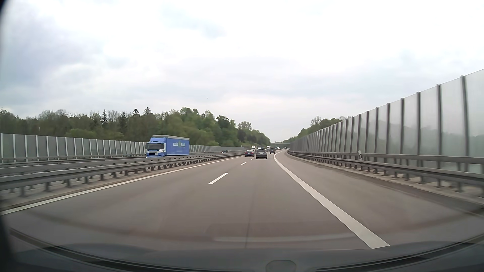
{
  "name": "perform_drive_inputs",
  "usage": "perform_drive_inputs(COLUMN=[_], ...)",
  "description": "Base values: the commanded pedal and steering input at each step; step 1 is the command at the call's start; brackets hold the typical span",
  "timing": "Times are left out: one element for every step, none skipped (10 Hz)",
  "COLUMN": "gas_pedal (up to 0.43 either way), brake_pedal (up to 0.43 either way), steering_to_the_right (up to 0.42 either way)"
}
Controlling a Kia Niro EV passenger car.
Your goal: Follow the waypoints while adhering to traffic rules and regulations
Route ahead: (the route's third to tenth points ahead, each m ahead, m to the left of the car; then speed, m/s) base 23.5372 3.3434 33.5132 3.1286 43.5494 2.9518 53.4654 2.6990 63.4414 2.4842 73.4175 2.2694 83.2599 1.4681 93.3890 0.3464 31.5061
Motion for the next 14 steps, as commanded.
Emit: perform_drive_inputs(gas_pedal=[0.197, 0.197, 0.197, 0.197, 0.197, 0.197, 0.197, 0.22, 0.22, 0.228, 0.24, 0.24, 0.248, 0.26], brake_pedal=[0.0, 0.0, 0.0, 0.0, 0.0, 0.0, 0.0, 0.0, 0.0, 0.0, 0.0, 0.0, 0.0, 0.0], steering_to_the_right=[0.005, 0.005, 0.005, 0.005, 0.005, 0.005, 0.005, 0.005, 0.005, 0.005, 0.005, 0.005, 0.004, 0.003])
